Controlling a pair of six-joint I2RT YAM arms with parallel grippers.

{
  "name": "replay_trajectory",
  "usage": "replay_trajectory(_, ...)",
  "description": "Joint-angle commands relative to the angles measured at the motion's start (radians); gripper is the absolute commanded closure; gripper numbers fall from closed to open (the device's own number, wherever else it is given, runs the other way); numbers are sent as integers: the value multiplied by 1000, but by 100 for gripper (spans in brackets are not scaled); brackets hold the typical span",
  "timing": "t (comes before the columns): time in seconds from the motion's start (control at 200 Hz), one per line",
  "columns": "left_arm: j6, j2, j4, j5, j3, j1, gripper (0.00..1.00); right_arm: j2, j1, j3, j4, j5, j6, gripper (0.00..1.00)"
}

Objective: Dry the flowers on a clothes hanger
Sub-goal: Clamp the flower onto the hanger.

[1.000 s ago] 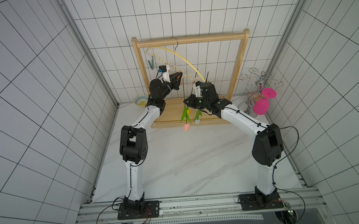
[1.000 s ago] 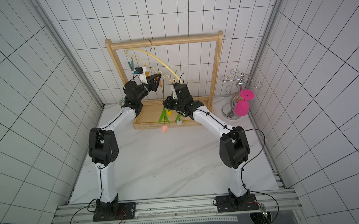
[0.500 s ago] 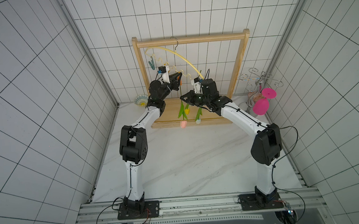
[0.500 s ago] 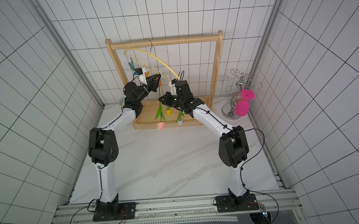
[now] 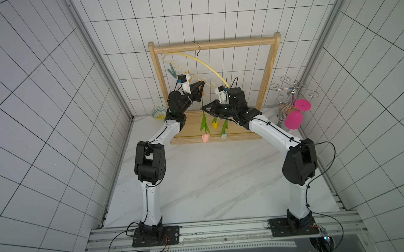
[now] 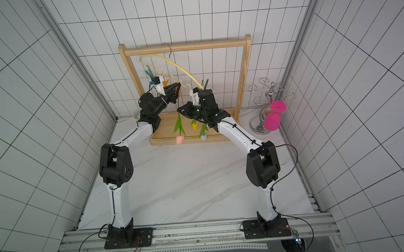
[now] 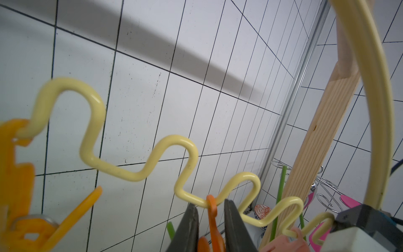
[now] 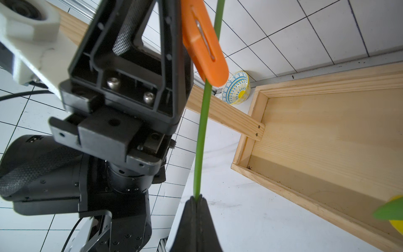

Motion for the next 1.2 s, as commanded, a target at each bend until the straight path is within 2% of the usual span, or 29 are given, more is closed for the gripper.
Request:
replay_trajectory(0.0,-10,-24,-18,24,-22,-6,69,14,-22,46,72,2,-12,100)
replay_trajectory(0.04,-10,-24,-18,24,-24,-6,67,12,-22,47,70,1,-14,100)
replay_trajectory(0.09,-9,-24,-18,21,-25,-6,63,9,-22,47,68,1,-17,93)
replay_trajectory(0.205,-10,-28,-20,16,-26,-5,60,3,-21,42,66,-1,-23,89)
replay_trajectory(0.32,-10,-38,-24,12,-31,-3,47,-7,-24,30,57,-1,-29,69)
replay_trajectory(0.41,-8,-54,-20,2,-52,2,36,-28,-23,-6,52,-1,-40,62)
replay_trajectory(0.57,-14,-88,-13,-10,-102,7,35,-97,-23,-112,64,-6,-53,60)
replay_trajectory(0.76,-61,-131,10,-32,-181,-2,35,-216,-19,-231,46,-98,-149,53)
replay_trajectory(0.969,-63,-154,-28,-89,-217,-35,34,-360,-8,-310,-186,-78,-386,46)
replay_trajectory(1.064,-64,-163,-51,-103,-224,-40,32,-425,-7,-341,-254,-74,-454,42)
replay_trajectory(1.194,-76,-187,-57,-134,-260,-42,30,-496,-7,-377,-300,-82,-503,31)
